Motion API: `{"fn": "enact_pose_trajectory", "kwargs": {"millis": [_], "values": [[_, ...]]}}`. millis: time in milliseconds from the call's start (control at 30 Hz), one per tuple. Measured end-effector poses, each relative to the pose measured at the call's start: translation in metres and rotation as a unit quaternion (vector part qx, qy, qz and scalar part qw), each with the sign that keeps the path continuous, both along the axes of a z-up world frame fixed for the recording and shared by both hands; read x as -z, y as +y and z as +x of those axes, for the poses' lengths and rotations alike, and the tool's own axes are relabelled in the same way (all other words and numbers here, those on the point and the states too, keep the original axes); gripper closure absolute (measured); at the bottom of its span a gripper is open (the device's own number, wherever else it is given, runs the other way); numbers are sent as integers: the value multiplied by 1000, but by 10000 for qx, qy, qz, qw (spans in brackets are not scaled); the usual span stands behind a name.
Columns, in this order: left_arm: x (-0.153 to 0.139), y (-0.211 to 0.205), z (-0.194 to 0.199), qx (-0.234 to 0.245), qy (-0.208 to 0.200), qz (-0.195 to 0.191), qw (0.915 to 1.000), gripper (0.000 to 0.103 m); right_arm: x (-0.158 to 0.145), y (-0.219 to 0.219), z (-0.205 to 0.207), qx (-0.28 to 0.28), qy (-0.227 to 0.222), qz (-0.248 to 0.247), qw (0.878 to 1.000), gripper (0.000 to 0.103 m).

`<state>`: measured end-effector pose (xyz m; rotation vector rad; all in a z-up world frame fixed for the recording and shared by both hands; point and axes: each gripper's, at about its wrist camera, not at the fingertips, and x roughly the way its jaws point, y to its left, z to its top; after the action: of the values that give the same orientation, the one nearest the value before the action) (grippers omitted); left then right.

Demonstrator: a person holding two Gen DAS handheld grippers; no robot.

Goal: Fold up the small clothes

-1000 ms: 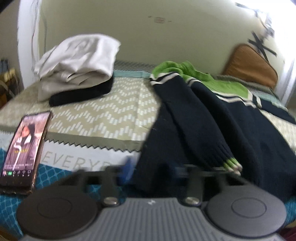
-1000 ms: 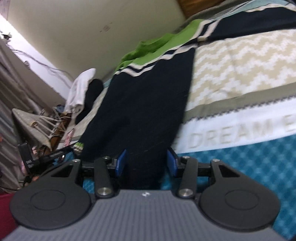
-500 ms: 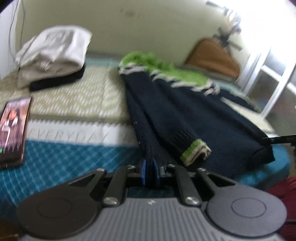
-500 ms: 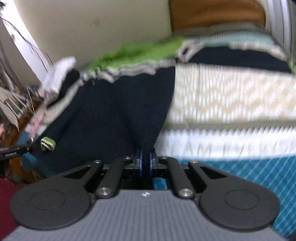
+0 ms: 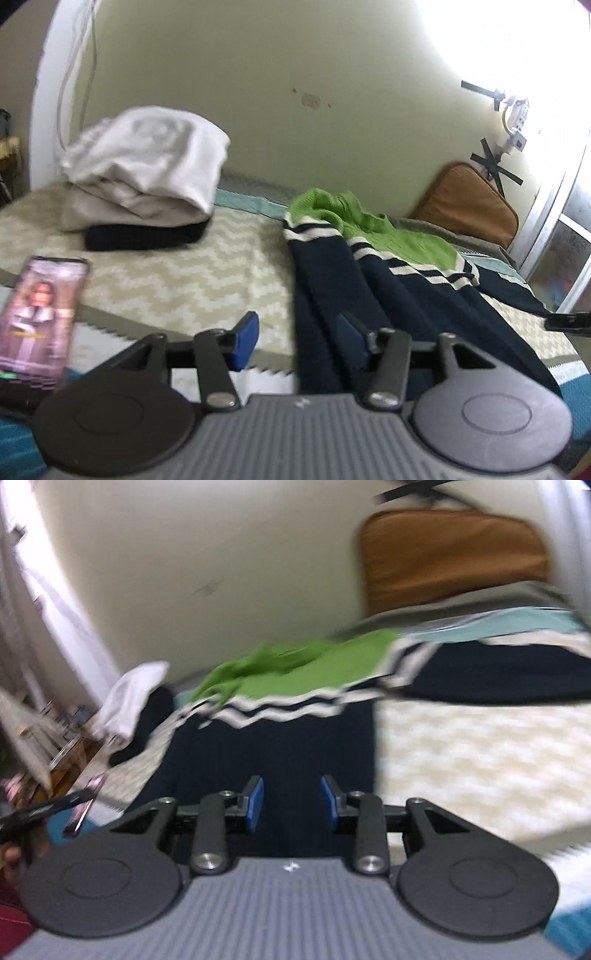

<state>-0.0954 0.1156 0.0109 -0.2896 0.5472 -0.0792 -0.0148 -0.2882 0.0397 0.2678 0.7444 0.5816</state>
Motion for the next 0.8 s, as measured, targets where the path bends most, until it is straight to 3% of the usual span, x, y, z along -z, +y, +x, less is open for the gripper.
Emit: {"fn": "enact_pose_trajectory", "kwargs": {"millis": [167,300,467,500,800], "values": [[20,-12,26,143,150,-132,9997,52,29,77,21,-726,-22,-86,9973,65],[33,-6,37,99,289,-254,9992,51,44,109,35,-999,-88,9,9950,65],[40,0,36,72,230,-450,9987,45,65,116,41,-976,-84,16,9952,64],[41,1,36,55,255,-496,9984,45,69,111,39,-902,-142,223,9956,64],[42,0,38,56,238,-519,9984,43,71,107,43,-798,50,533,9954,63]]}}
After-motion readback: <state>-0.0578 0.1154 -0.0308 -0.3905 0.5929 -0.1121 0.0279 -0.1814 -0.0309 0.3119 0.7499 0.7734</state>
